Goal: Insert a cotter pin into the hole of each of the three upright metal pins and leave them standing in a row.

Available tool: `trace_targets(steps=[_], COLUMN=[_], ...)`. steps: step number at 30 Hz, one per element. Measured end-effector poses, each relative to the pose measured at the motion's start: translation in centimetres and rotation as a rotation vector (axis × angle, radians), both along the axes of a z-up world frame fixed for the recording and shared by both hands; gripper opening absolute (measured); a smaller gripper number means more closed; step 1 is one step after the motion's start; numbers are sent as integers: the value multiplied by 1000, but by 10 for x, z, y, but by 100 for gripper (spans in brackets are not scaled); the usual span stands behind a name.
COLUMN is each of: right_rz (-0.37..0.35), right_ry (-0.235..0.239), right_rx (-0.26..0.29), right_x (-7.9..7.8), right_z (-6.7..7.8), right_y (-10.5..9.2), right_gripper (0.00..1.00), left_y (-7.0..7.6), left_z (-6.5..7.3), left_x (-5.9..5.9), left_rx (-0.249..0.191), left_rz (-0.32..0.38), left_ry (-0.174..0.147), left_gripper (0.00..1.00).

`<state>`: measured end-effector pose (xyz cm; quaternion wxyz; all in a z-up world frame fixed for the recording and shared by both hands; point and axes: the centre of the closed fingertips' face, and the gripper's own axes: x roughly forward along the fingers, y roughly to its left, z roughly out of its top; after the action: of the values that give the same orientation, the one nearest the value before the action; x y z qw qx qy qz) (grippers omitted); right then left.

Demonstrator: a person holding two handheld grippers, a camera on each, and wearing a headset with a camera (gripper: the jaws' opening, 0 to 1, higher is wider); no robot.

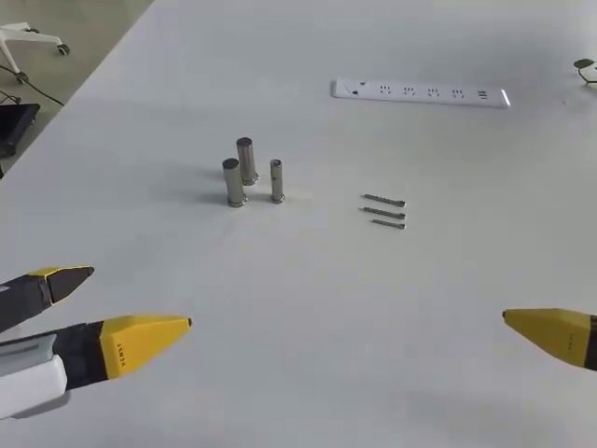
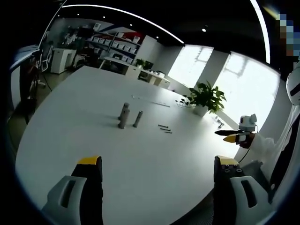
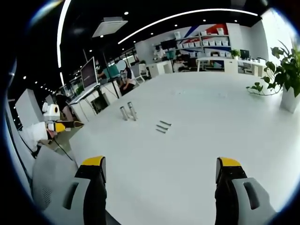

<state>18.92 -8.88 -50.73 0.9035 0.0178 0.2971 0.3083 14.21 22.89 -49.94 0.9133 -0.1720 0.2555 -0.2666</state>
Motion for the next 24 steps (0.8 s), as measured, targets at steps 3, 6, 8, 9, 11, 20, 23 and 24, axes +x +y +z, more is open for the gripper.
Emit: trace_targets(steps=[3, 6, 8, 9, 11, 20, 23, 24], right_rz=[1, 0, 1, 1, 1, -5, -6, -7], right_ry=[5, 8, 9, 8, 9, 23, 26, 26], right_rx=[-1, -2, -2, -3, -3, -1, 3, 1], right_x=[0, 0, 0, 0, 0, 0, 0, 1], right_z=[-1, -2, -2, -2, -2, -5, -6, -7], right_y=[0, 0, 0, 1, 1, 1, 1, 1], right_gripper=[96, 95, 95, 95, 95, 95, 94, 94], left_y=[2, 3, 3, 4, 4, 5, 4, 4], left_z=[0, -3, -3, -2, -1, -8, -7, -7], left_x=[1, 1, 2, 3, 5, 13, 20, 24], left_rx=[7, 21, 17, 15, 14, 25, 15, 14], left_rz=[3, -2, -4, 1, 6, -4, -2, -2], left_ry=[-2, 6, 5, -2, -11, 2, -11, -19], left_gripper=[98, 98, 99, 99, 99, 99, 99, 99])
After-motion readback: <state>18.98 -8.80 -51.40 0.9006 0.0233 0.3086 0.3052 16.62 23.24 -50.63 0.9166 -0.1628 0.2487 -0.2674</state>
